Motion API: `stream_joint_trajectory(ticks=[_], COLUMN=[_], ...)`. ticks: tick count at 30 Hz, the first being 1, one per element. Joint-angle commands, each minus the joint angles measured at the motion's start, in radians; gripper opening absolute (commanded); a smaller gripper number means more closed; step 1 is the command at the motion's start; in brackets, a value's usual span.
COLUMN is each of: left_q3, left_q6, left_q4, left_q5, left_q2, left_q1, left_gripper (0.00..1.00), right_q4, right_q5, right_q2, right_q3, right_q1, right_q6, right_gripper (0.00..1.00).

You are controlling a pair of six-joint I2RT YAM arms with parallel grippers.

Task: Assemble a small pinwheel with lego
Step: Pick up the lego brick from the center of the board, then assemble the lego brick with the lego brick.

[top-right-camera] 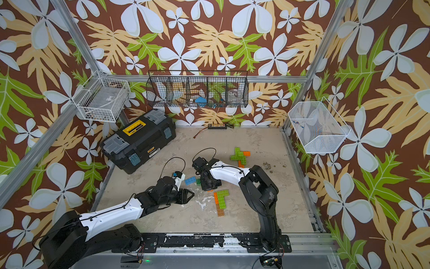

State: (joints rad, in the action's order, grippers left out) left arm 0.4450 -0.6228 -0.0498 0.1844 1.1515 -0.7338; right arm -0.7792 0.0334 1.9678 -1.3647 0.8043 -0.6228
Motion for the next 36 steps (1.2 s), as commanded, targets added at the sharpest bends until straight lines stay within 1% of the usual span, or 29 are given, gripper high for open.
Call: stream_joint_trajectory(ticks=[1, 5, 15, 21, 24, 36], left_q3=[0.009, 0.008, -0.036, -0.037, -0.029, -0.022], left_q6=[0.018, 0.017, -0.001, 0.001, 0.000, 0.011], left_q4=[-0.015, -0.017, -0.031, -0.054, -0.064, -0.068], left_q5=[-0.002, 0.001, 0.002, 0.036, 0.038, 0.050], left_q2=[0.005, 0.008, -0.036, -0.004, 0.010, 0.028], left_q1=[0.001, 0.001, 0.001, -0.013, -0.022, -0.030], left_gripper=[0.52, 0.53, 0.52, 0.52, 0.52, 0.53], right_q4=[-0.046, -0.043, -0.043, -0.055, -0.049, -0.061], right_q5=[-0.006, -0.008, -0.006, 0.046, 0.046, 0.075], right_q2=[0.008, -0.018, -0.054, -0.109, -0.124, -0.130], right_q3=[0.015, 0.015, 0.005, 0.052, 0.073, 0.094], right_q1=[0.001, 0.012, 0.093, 0.093, 0.093, 0.084], right_q6=[-0.003, -0.015, -0.082, -0.118, -0.132, -0.153], right_gripper=[0.13, 0.13, 0.12, 0.13, 0.13, 0.12])
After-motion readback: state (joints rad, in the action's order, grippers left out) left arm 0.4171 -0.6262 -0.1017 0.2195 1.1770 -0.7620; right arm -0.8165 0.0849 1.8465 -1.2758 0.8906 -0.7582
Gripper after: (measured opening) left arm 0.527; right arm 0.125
